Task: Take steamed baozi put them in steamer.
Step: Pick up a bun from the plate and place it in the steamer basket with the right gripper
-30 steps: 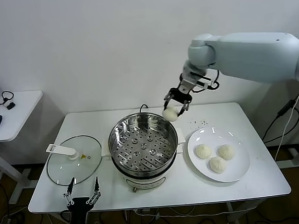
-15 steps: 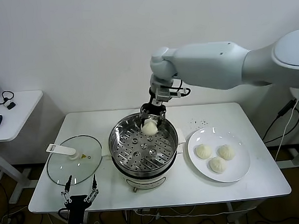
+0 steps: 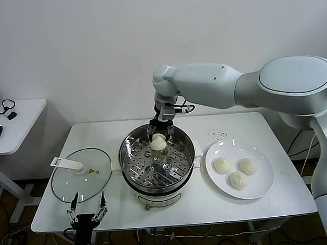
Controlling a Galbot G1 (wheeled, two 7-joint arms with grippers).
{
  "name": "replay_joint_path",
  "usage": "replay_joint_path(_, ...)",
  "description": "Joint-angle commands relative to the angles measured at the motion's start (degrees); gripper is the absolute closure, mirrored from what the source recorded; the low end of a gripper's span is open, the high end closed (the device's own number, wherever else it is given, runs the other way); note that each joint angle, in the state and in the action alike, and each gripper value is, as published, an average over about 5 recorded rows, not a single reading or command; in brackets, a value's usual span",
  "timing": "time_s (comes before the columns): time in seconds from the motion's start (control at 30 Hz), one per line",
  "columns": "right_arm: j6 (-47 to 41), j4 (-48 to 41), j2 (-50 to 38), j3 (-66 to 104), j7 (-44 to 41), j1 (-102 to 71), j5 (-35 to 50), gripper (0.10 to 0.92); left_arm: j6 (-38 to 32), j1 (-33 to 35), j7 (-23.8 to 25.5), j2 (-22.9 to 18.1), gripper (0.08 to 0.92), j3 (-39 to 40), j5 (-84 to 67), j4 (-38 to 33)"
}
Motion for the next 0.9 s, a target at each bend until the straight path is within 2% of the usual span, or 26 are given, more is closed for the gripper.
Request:
replay_joint_path(0.03,2.8,-4.81,1.64,1.52,0.74,-2.99,-3.49,0.406,-0.02,-0.03,-0.01,0.1,0.177,0.0,0.02,0.07)
replay_joint_path(0.33,2.8,-6.93,3.38,2.01,1.13,-4.95,-3.9,0.403,-0.21,-0.02,-0.05,0.13,0.177,-0.16,0.02,0.21)
replay_joint_path(0.43,2.8,-6.75,3.4,1.97,1.47,-5.15,-3.69,0.363,-0.29,-0.01,-0.08,0.12,0.177,-0.19,0.03,0.25)
replay_joint_path(0.53,2.8,-5.98,3.13,1.73,1.83,-4.74,-2.59,0.286,-0.33,0.04,-0.09,0.08,0.177,-0.22,0.04,0.15)
replay_joint_path(0.67,2.8,-3.48,1.94,-0.11,1.41,-1.68,1.37,0.212,-0.29,0.25,-0.09,0.07,0.177,-0.28,0.05,-0.21)
replay_joint_path(0.8,2.8,0.15,-0.45,-3.88,0.37,3.85,6.91,0.203,-0.28,0.53,-0.11,0.07,0.177,-0.43,0.07,-0.49)
replay_joint_path(0.9,2.69,3.08,-2.42,-8.9,-0.21,9.01,15.51,0.203,-0.28,0.77,-0.13,0.06,0.177,-0.44,0.13,-0.57)
